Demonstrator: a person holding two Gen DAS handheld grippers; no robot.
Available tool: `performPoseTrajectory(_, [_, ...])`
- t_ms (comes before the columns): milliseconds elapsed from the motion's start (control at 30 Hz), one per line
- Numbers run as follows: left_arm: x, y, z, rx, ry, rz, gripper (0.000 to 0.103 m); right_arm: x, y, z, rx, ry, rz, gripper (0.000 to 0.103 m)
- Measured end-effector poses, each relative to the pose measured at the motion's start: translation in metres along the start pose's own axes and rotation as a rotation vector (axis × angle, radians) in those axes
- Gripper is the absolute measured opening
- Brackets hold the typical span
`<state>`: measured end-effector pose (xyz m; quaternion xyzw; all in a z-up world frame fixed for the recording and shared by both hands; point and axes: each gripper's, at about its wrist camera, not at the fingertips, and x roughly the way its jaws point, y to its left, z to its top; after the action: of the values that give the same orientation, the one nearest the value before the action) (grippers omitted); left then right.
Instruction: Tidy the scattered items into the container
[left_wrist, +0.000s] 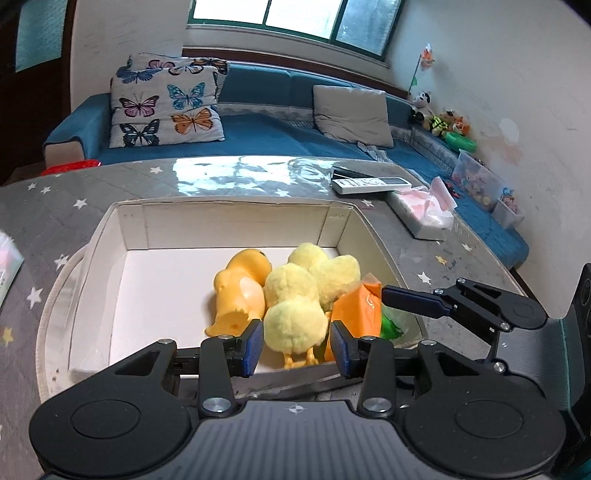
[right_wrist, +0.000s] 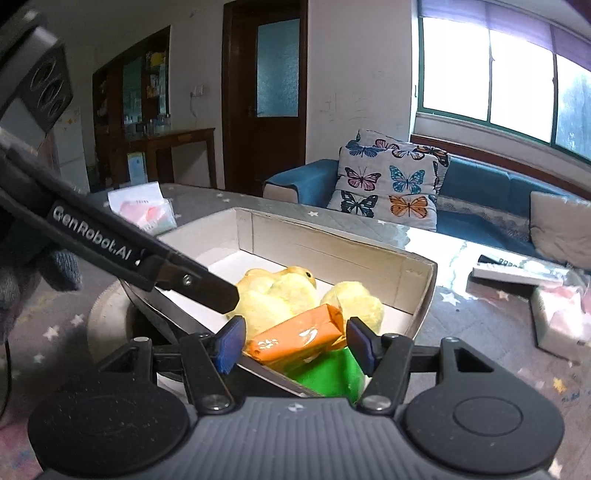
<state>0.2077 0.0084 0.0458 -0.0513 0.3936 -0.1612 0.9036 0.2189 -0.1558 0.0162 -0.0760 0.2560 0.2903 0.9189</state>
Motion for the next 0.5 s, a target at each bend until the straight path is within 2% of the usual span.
performPoseTrajectory(100, [-0.007,0.0,-0.007,-0.011,-0.011,0.011,0.042,-0.004,0.005,-0.002,-0.014,-0.006,-0.019,0.062])
performPoseTrajectory(500, [-0.026,0.002,-0.039,-0.052,-0.015,0.042,0.042,-0.014,0.021,-0.005,0.0,-0.011,0.017,0.062])
